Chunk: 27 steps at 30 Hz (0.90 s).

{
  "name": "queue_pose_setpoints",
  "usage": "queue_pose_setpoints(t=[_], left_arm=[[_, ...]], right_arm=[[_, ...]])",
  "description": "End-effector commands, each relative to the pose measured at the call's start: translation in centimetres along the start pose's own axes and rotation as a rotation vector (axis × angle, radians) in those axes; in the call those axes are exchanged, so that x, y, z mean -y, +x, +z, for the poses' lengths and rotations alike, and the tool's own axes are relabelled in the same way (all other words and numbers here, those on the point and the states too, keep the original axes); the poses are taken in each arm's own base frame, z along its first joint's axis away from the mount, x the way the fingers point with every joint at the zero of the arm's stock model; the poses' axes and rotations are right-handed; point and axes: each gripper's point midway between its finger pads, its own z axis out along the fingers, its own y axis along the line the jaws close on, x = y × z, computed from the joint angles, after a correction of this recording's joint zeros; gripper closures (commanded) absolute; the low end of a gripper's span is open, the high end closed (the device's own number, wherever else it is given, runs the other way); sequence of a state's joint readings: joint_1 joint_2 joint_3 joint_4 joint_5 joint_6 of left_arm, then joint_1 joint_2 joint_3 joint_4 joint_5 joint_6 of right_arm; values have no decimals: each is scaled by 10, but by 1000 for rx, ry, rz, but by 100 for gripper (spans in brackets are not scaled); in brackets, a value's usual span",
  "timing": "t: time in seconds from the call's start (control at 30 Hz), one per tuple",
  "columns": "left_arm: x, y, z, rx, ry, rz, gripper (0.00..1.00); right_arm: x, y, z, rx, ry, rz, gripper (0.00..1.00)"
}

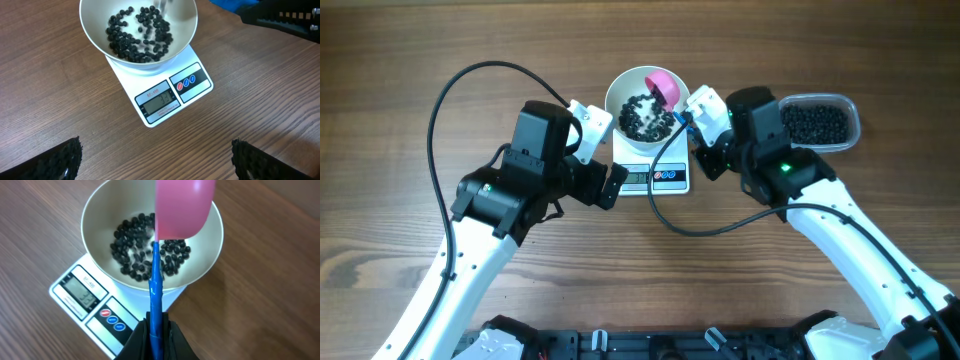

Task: Scoop item into bowl and weigh 150g on scale
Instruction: 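Tip the scoop to pour beans into the bowl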

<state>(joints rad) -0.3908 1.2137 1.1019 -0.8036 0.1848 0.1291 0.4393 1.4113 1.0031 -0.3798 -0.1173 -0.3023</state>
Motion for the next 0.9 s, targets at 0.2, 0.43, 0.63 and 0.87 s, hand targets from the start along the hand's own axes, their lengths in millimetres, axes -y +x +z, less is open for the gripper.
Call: queue_pose_setpoints(t=[0.2, 0.43, 0.63, 0.87], left_arm=[[4, -8, -3, 20, 18, 1, 0], [4, -8, -3, 20, 18, 1, 0], [4, -8, -3, 20, 18, 1, 0], [4, -8, -3, 20, 18, 1, 0]], right_arm=[[15, -25, -15, 40, 156, -103, 96], [12, -46, -36, 98, 190, -170, 96], [3, -40, -35, 81, 146, -173, 96], [-2, -39, -36, 114, 40, 245, 96]])
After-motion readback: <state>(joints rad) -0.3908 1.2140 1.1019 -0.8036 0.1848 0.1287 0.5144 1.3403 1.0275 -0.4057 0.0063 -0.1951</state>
